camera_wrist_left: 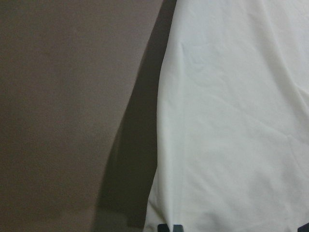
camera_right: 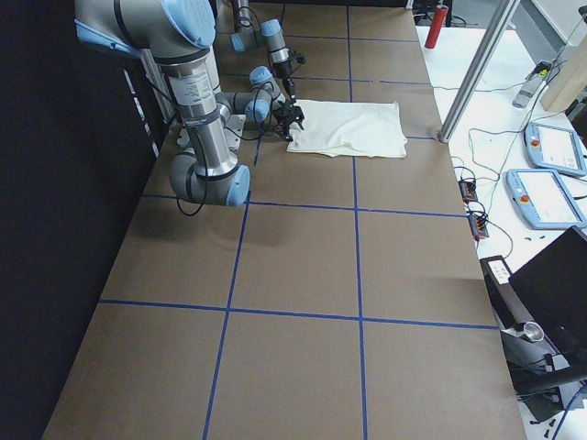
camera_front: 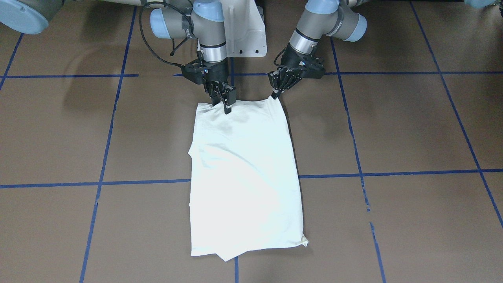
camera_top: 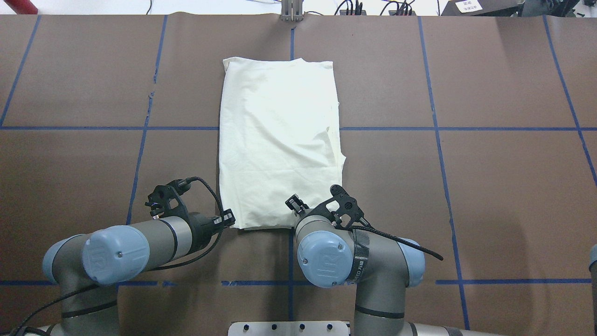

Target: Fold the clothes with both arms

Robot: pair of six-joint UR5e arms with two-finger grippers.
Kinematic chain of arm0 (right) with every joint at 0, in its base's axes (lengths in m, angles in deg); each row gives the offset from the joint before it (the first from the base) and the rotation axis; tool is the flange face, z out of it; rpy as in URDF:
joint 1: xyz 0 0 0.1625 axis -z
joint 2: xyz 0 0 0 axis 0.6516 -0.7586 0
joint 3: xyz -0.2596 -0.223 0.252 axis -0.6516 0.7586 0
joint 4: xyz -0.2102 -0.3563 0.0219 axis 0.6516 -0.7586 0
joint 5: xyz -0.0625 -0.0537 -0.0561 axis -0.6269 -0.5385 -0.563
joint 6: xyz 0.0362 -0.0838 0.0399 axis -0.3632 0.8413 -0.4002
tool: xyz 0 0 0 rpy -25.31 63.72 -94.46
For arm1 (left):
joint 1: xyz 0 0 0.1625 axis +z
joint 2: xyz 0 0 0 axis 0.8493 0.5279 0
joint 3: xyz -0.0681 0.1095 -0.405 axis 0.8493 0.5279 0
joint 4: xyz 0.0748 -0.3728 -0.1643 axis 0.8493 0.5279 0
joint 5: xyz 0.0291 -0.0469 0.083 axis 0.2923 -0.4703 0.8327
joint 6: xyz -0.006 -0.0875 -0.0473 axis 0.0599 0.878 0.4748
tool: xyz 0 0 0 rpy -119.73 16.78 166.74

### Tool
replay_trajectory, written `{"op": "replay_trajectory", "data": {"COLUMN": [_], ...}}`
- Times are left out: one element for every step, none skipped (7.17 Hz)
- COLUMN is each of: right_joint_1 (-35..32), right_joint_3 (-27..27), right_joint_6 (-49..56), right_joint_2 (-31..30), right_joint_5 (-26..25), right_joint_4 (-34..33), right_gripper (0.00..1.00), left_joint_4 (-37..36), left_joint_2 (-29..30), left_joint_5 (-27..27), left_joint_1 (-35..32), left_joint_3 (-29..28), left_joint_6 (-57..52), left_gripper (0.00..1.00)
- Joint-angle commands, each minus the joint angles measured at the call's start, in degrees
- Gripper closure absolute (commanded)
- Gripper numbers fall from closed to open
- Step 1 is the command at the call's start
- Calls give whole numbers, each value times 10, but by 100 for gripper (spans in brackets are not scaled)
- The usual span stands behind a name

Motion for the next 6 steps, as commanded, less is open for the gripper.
{"op": "replay_trajectory", "data": {"right_joint_1": [0, 0, -1, -1, -2, -5], "right_joint_3": [1, 1, 2, 1, 1, 1], "right_joint_6": [-6, -7, -22, -30, -59, -62], "right_joint_2": [0, 0, 0, 1, 4, 12], "right_joint_5": [-5, -6, -7, -7, -18, -18], "right_joint_4": [0, 1, 1, 2, 3, 2], "right_gripper": [44, 49, 59, 72, 84, 100], "left_joint_4": [0, 0, 0, 0, 0, 0], "left_joint_2": [1, 1, 2, 2, 2, 2], "left_joint_5": [0, -1, -1, 0, -1, 0], "left_joint_1": [0, 0, 0, 0, 0, 0], "left_joint_3": [0, 0, 1, 1, 1, 1], "left_joint_6": [0, -1, -1, -1, -1, -1], "left_gripper": [100, 100, 100, 100, 100, 100]}}
